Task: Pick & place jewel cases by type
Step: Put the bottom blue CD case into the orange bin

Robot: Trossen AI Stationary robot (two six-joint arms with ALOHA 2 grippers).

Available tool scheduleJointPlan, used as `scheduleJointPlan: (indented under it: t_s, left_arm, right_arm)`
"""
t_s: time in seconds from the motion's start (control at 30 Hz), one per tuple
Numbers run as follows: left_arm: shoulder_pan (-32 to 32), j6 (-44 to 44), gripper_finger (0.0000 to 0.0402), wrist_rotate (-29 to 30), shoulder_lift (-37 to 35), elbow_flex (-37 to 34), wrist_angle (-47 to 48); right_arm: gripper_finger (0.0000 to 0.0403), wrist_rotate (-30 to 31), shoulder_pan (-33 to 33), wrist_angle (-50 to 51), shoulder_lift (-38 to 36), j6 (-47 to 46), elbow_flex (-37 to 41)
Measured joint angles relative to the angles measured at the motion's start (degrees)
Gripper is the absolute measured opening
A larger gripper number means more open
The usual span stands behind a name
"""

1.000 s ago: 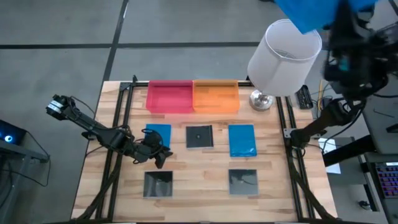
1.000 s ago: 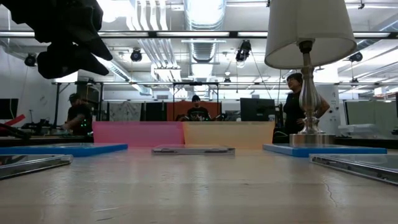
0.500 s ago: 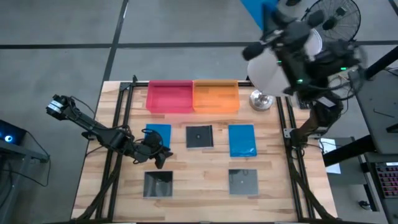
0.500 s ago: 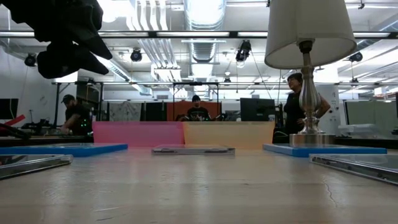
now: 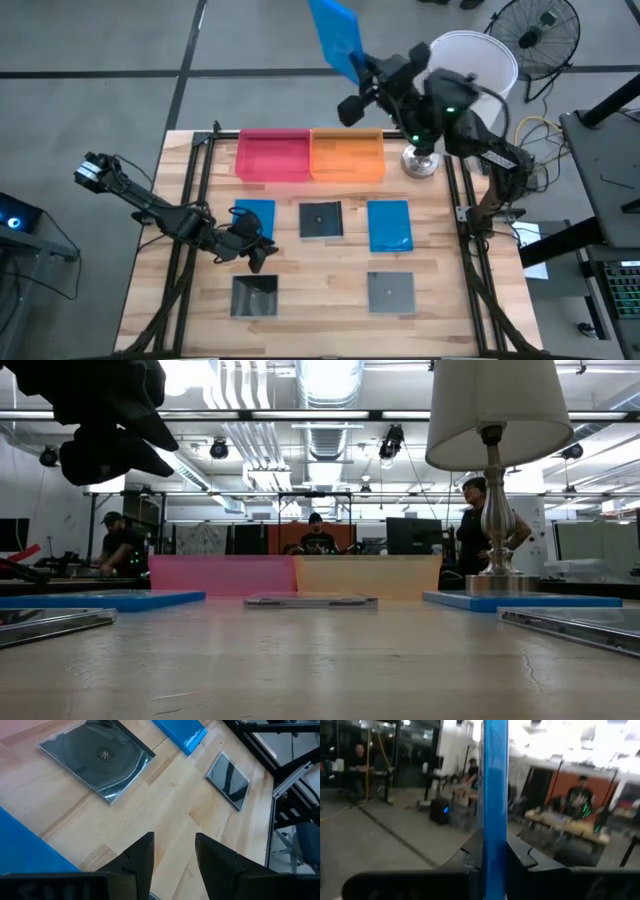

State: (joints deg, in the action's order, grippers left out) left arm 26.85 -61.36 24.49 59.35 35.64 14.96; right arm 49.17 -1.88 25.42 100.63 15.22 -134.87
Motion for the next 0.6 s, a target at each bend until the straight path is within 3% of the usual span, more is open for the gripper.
scheduleJointPlan:
  t_s: [0.4, 0.6]
  left_arm:
    - [0.00, 0.39, 0.0126, -1.22, 0.00, 0.00, 0.00]
    - [0.00, 1.43, 0.0126, -1.25, 0.00, 0.00, -0.04]
  right_arm:
    - [0.0029, -0.31, -0.38, 24.94, 2.59, -33.70, 0.06]
    - [0.0029, -0.27, 0.23, 34.43, 4.93, -43.85, 0.28]
